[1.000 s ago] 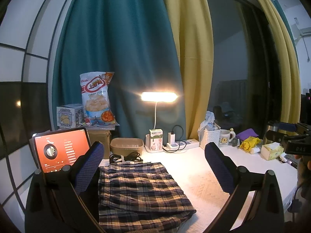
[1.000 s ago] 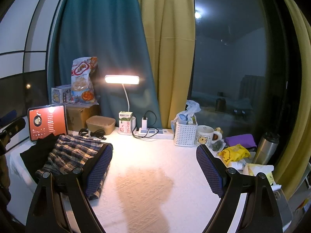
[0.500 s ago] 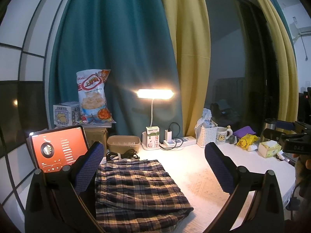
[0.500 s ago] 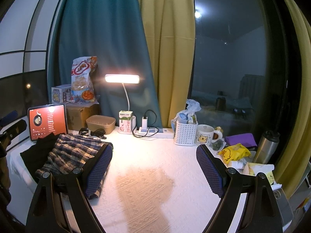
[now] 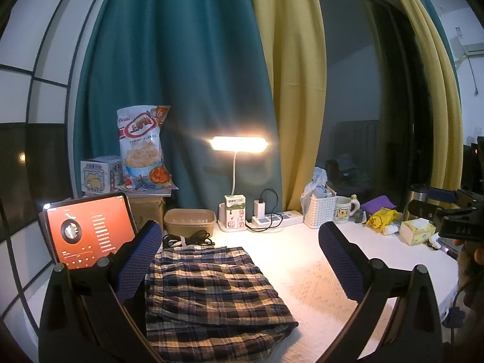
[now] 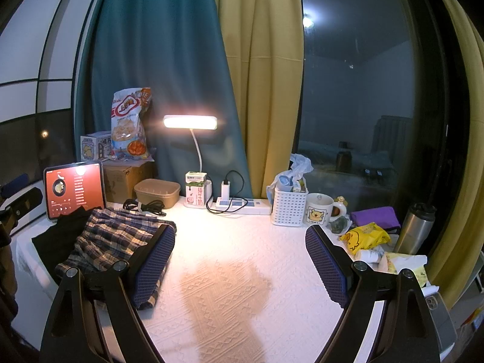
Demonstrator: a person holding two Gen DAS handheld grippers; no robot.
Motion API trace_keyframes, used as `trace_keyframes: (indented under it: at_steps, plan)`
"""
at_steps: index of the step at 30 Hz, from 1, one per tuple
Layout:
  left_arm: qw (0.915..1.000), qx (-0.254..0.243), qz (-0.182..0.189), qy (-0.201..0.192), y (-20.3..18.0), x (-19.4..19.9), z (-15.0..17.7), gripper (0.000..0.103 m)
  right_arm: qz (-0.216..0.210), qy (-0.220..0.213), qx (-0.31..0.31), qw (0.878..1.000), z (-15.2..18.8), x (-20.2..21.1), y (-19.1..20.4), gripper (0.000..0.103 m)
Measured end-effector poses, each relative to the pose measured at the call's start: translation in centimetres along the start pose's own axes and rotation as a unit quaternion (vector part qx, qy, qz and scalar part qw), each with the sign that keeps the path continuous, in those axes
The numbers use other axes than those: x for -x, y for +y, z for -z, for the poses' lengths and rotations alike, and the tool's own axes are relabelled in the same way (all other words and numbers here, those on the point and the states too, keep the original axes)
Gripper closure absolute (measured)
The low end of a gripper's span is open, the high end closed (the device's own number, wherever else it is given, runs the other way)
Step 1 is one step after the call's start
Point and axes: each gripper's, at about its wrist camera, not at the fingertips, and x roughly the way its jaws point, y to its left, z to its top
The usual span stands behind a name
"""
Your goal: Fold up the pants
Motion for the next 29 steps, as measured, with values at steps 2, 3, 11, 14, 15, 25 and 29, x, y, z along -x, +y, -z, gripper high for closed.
trace_keyframes:
  at_steps: [2, 3, 11, 14, 15, 25, 29]
  plan:
    - [1.0, 0.0, 0.0, 0.0, -0.01, 0.0, 0.02, 0.001, -0.001, 0.0, 0.0, 1.0, -0.01, 0.03, -0.02, 0.014]
    - [1.0, 0.0, 0.0, 0.0, -0.06, 0.0, 0.01, 0.001, -0.001, 0.0, 0.0, 1.0, -0.01, 0.02, -0.02, 0.014]
    - [1.0, 0.0, -0.001, 0.0, -0.15, 0.04, 0.07, 0.001, 0.001, 0.0, 0.0, 1.0, -0.01, 0.06, 0.12, 0.014]
    - [1.0, 0.001, -0.002, 0.0, -0.21, 0.06, 0.07, 0.001, 0.001, 0.0, -0.001, 1.0, -0.02, 0.06, 0.08, 0.014]
    - [1.0, 0.001, -0.001, 0.0, -0.2, 0.06, 0.07, 0.001, 0.001, 0.0, 0.0, 1.0, -0.02, 0.05, 0.06, 0.014]
    - [1.0, 0.002, 0.004, 0.001, -0.34, 0.06, 0.24, 0.001, 0.0, 0.0, 0.0, 1.0, 0.01, 0.05, -0.07, 0.013]
    - [1.0, 0.003, 0.004, -0.001, -0.44, 0.07, 0.31, 0.001, 0.002, -0.001, -0.001, 1.0, 0.0, 0.07, -0.12, 0.013]
